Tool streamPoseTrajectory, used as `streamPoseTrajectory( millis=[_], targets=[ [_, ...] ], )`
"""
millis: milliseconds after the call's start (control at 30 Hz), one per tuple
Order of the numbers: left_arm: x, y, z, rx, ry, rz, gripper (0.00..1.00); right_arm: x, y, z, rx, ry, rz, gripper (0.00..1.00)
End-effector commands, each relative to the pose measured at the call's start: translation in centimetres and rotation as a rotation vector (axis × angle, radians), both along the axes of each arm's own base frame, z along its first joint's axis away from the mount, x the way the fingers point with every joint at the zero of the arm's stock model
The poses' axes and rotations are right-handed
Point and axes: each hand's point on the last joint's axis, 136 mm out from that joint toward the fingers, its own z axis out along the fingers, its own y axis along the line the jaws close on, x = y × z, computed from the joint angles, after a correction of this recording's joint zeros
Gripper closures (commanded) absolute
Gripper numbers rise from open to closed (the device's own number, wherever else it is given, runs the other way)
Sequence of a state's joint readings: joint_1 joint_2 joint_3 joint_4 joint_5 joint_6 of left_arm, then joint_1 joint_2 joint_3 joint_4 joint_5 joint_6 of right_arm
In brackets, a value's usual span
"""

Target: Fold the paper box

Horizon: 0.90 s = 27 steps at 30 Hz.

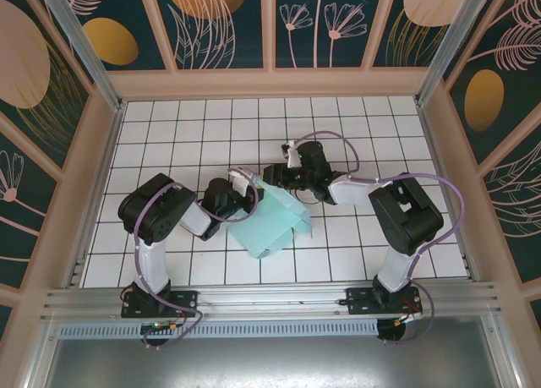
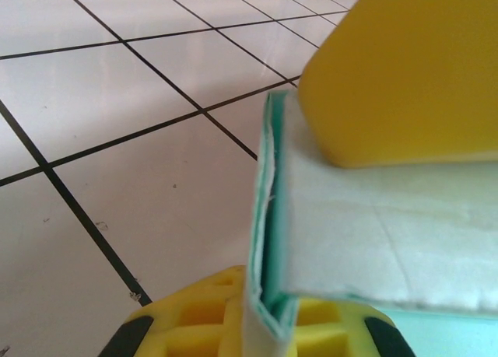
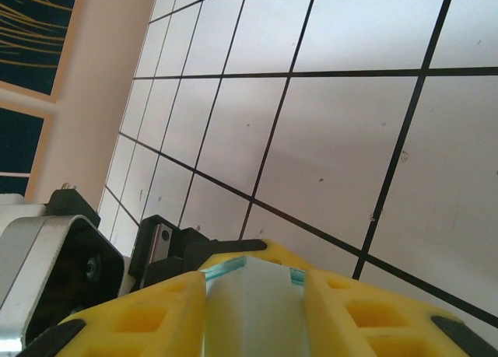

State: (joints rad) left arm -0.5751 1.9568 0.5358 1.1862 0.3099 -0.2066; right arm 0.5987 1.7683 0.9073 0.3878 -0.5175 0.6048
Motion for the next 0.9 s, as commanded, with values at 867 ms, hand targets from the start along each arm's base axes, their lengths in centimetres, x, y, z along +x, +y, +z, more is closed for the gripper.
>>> streamPoseTrajectory(
  millis=[867],
  targets=[
    [4.2,3.7,11.8,-0.626,0.095,0.366,1.00,-2.8,-18.6,5.9,0.103,-0.121,-0.472,0.27]
  ],
)
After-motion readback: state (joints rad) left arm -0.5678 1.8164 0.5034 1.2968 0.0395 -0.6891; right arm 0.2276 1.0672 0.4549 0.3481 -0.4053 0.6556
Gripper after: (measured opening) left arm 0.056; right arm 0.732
